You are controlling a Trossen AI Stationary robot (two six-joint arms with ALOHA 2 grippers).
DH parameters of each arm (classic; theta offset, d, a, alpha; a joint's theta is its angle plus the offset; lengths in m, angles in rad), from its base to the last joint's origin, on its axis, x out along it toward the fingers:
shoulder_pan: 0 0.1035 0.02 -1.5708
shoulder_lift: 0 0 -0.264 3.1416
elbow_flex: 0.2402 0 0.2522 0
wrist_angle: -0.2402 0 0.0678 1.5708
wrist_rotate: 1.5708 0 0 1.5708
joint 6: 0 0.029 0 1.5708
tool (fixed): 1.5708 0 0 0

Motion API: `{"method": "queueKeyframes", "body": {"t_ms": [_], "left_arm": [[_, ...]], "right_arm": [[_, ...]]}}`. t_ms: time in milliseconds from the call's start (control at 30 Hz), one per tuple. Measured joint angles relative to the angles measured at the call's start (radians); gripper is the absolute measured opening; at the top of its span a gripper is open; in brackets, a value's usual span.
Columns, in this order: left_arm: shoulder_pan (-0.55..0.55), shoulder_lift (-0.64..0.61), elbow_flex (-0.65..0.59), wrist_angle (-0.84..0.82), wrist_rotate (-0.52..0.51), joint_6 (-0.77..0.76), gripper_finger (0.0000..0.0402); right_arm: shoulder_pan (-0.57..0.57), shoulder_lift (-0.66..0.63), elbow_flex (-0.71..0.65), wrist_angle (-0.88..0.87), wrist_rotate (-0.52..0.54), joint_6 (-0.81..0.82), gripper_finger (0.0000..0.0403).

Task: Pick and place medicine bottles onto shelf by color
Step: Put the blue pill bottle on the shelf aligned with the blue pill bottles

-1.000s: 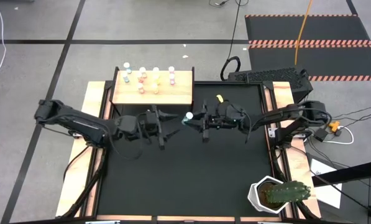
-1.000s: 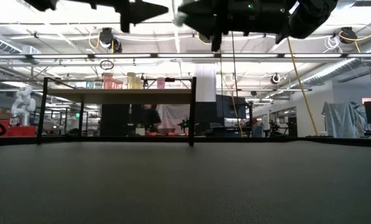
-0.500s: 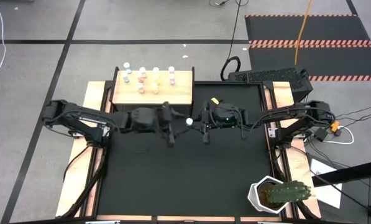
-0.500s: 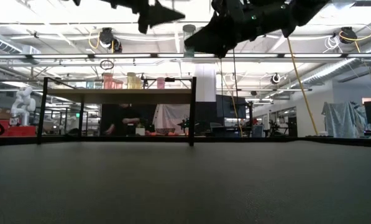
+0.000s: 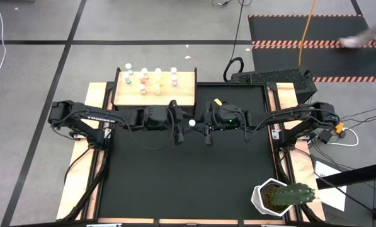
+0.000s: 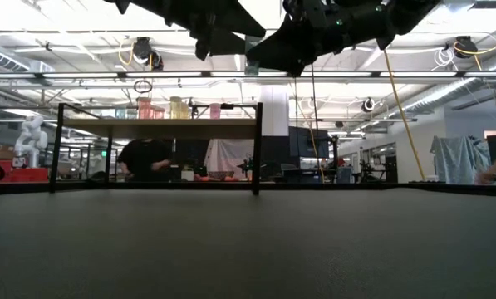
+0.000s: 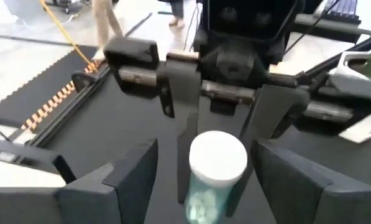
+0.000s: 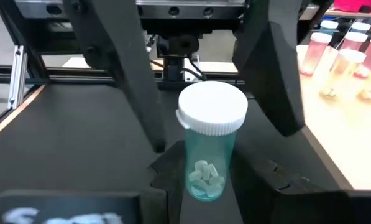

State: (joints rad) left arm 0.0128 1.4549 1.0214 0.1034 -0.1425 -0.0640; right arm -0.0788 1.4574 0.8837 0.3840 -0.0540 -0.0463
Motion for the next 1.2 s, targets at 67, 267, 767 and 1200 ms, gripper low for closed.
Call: {"method": "queueKeyframes", "body": {"t_ms": [67, 267, 767, 1200], "left_arm": [[0.000, 0.001, 0.000, 0.025, 0.000, 0.012, 0.0244], [-0.001, 0.000, 0.000, 0.010, 0.042, 0.030, 0.0170], [0.030, -0.029, -0.001, -0.022, 0.013, -0.017, 0.0120], [0.083, -0.351, -0.001, -0.279, -0.180, -0.091, 0.0118]], "right_arm": [[0.000, 0.000, 0.000, -0.008, 0.000, 0.001, 0.0108], [0.000, 0.000, 0.000, -0.008, -0.002, 0.004, 0.0107], [-0.002, 0.000, 0.000, 0.000, 0.023, 0.035, 0.0138], [-0.044, -0.100, -0.001, -0.033, 0.109, 0.122, 0.0280]]}}
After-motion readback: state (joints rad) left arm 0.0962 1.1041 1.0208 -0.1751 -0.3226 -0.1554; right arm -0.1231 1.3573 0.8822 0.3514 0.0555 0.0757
